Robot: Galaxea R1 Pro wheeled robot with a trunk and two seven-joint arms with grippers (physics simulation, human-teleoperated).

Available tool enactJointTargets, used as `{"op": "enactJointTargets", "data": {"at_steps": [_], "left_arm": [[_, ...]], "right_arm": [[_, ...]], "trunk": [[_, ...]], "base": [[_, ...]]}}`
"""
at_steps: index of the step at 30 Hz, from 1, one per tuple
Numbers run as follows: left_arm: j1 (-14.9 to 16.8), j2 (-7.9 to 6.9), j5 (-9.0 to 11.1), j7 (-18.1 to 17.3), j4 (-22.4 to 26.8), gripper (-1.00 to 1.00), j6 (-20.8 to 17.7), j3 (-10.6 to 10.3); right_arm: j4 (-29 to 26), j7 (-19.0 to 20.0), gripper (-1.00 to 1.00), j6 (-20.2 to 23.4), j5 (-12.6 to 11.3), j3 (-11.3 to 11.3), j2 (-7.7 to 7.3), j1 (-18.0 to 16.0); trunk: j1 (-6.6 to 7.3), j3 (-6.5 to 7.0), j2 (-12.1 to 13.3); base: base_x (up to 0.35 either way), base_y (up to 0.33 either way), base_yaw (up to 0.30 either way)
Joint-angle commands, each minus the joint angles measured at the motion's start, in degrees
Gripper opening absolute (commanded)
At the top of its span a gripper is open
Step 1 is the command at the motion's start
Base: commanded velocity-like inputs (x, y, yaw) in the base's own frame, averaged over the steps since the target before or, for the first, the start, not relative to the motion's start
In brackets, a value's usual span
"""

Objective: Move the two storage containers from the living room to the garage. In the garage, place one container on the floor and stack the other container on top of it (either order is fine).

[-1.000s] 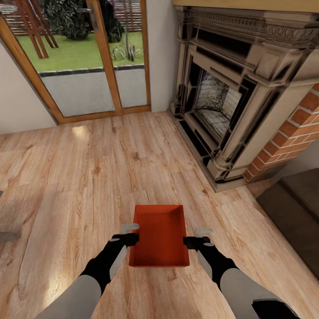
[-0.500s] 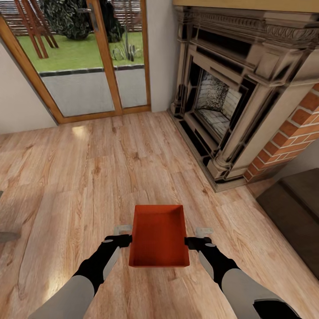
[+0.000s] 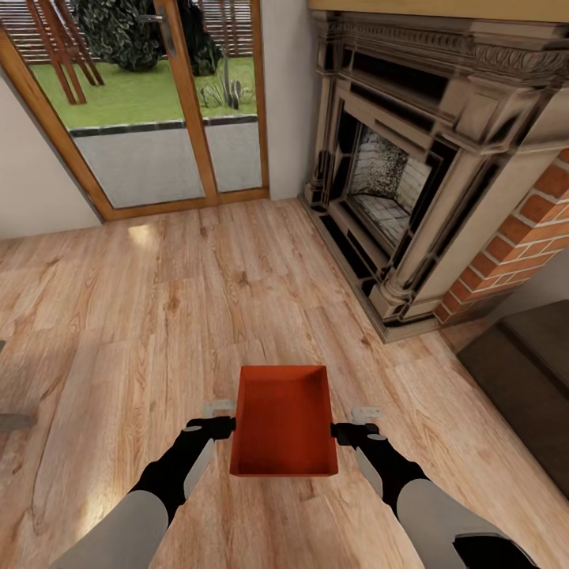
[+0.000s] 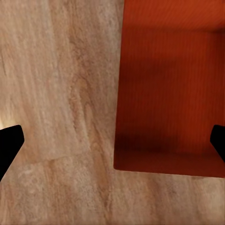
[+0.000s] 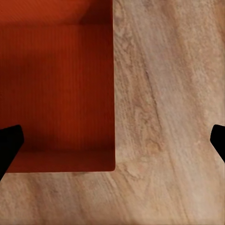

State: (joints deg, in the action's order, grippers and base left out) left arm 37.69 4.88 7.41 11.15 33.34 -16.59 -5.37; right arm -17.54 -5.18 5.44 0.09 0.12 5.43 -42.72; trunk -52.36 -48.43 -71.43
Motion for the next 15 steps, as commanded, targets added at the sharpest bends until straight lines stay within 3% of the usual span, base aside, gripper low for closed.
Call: {"op": "enactJointTargets", "data": {"at_steps": [1,5,15], "left_arm": [[0.01,-0.05,0.60,0.53,0.04,1.00,-0.27,-0.38],[0.01,-0.11,0.59,0.46,-0.34,1.00,-0.21,-0.42],[0.01,-0.06,0.52,0.45,-0.32,1.00,-0.19,-0.42]], "right_arm": [[-0.12,-0.18,1.00,0.36,0.07,0.04,0.02,0.00],[-0.06,0.25,1.00,0.20,0.27,0.17,0.06,0.01],[0.38,0.50,1.00,-0.24,0.35,0.23,0.08,0.01]], "trunk": [[0.00,-0.04,-0.02],[0.00,-0.04,-0.02],[0.00,-0.04,-0.02]], "base": [[0.000,0.000,0.000],[0.061,0.000,0.000],[0.254,0.000,0.000]]}}
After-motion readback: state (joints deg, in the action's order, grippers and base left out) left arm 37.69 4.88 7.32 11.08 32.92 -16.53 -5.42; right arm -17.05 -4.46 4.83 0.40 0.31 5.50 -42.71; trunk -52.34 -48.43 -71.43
